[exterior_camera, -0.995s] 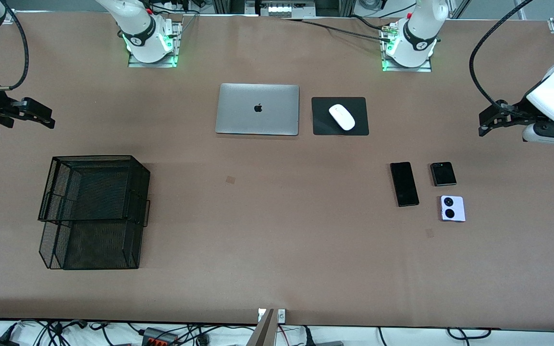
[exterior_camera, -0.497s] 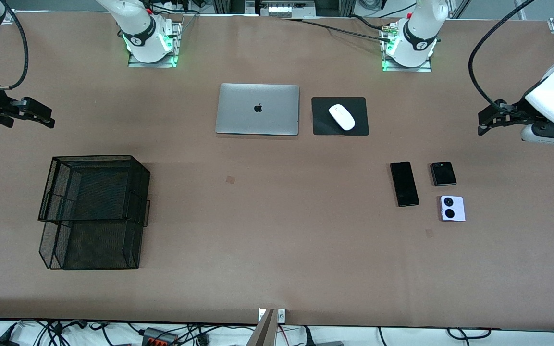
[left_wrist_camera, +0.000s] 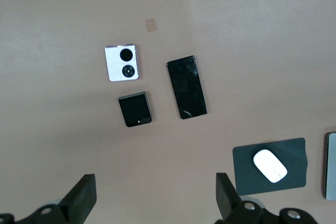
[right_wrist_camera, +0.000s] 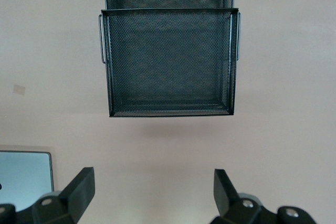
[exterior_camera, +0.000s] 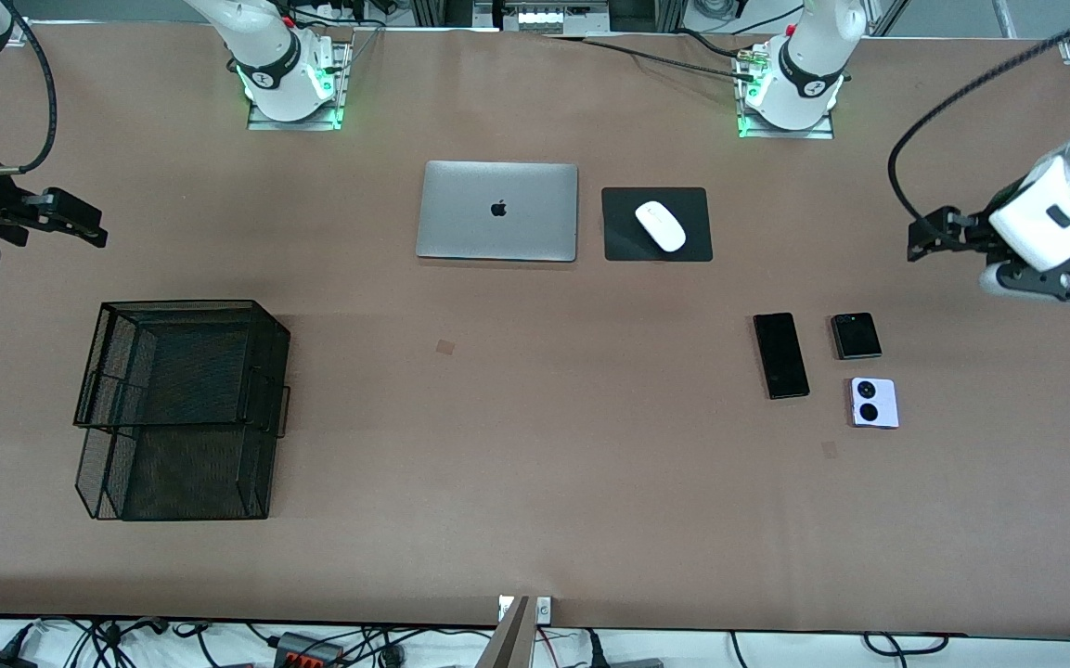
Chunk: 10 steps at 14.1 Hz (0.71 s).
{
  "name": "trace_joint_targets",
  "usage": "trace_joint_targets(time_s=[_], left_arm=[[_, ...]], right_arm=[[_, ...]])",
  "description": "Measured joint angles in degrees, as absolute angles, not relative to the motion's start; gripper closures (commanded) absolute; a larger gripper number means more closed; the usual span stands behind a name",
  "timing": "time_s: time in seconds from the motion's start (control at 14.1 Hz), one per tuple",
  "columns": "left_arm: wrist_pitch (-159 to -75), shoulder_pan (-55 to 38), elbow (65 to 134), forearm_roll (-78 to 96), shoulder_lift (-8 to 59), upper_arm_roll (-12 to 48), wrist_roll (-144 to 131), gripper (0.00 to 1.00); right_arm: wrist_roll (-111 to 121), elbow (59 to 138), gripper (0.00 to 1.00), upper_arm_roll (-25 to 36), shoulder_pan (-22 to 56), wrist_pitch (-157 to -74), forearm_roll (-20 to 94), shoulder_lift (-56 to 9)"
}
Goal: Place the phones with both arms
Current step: 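Reach the left gripper toward the black slab phone, then lower the left gripper and grasp the black slab phone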
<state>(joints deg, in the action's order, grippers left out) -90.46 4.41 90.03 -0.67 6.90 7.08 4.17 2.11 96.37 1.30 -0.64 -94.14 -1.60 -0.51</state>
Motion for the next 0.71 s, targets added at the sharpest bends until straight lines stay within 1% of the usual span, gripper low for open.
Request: trace_joint_targets(time_s=[0.14, 0.28, 0.36, 0.57, 0.71], left_arm=[[-90.23, 4.65, 87.29, -0.67, 10.14, 6.93, 3.89, 0.0], [-89.65, 5.16, 88.05, -0.67, 12.79, 6.79, 3.38, 0.0], [-90.75, 5.39, 89.37, -0.67, 14.26, 6.78, 3.0, 0.0], [-101.83, 5.31, 94.65, -0.67, 18.87, 6.96, 0.3, 0.0], [-113.34, 4.5, 100.13, -0.67, 21.47, 7.26, -2.24, 0.0]], right_arm=[[2.12, 96.47, 0.0, 1.26, -0.62, -94.15, -1.6, -0.57], [2.11, 96.58, 0.0, 1.17, -0.6, -94.21, -1.6, -0.89], [2.12, 96.59, 0.0, 1.16, -0.6, -94.26, -1.6, -1.08], [2.11, 96.59, 0.0, 1.08, -0.59, -94.45, -1.6, -1.82], [2.12, 96.59, 0.0, 1.05, -0.59, -94.71, -1.6, -2.59]])
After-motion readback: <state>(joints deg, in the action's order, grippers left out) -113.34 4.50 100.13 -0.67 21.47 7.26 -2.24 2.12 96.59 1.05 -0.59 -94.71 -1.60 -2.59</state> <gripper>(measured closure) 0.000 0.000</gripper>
